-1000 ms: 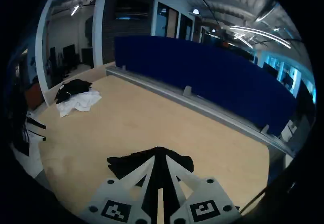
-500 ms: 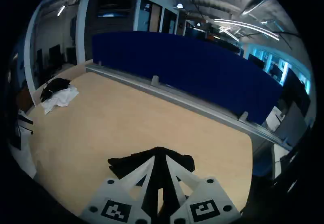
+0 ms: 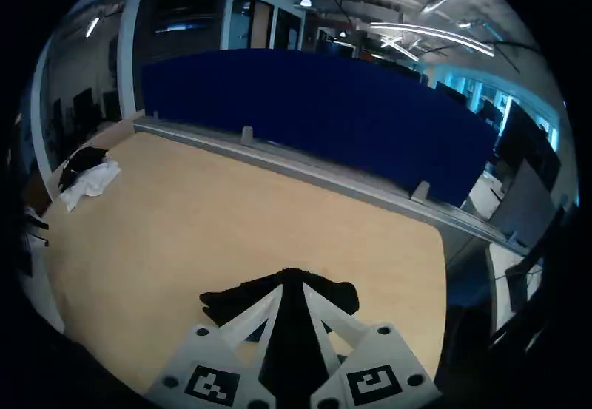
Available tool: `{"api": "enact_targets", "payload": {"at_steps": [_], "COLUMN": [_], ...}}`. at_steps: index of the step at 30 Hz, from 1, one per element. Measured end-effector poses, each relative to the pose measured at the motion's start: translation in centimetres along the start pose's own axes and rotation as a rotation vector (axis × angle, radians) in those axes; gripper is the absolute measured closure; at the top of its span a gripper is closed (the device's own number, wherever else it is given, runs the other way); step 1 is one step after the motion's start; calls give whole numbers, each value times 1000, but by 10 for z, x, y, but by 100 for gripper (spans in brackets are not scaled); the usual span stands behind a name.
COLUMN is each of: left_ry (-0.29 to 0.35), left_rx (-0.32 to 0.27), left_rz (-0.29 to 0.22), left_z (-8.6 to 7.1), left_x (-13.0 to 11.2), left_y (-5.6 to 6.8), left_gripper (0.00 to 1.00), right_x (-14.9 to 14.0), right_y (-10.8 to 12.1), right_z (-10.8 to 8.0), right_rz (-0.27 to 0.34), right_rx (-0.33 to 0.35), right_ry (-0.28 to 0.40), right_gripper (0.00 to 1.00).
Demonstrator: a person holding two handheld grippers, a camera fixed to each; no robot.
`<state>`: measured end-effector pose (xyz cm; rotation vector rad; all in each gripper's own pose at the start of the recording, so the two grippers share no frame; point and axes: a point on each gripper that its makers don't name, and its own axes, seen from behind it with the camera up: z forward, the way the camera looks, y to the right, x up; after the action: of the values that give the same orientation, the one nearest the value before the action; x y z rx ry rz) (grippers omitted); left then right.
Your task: Fold towel
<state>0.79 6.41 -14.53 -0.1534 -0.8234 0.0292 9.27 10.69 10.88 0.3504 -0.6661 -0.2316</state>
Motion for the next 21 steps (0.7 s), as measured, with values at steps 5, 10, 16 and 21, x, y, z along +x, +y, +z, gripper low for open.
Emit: {"api": "enact_targets", "payload": {"at_steps": [5,10,16,21], "left_ry": [1,0,0,1], "left_rx": [-1,-4,-7,-13], "left_rz": [6,9,15,19], "left_z": [-1,-1,-1,-2], "left_x": [3,4,5,6], "left_y": [3,5,7,10], "left_gripper": [12,12,12,12], "right_x": [-5,-14,-33,-54], "right_y": [5,7,13,25], "right_z": [3,2,-8,-20], "right_rz": [11,16,32,57], "right_rx": [-3,-7,-25,-47], "right_ry": [-8,-22,-42,-62], "right_gripper": [96,96,96,96]}}
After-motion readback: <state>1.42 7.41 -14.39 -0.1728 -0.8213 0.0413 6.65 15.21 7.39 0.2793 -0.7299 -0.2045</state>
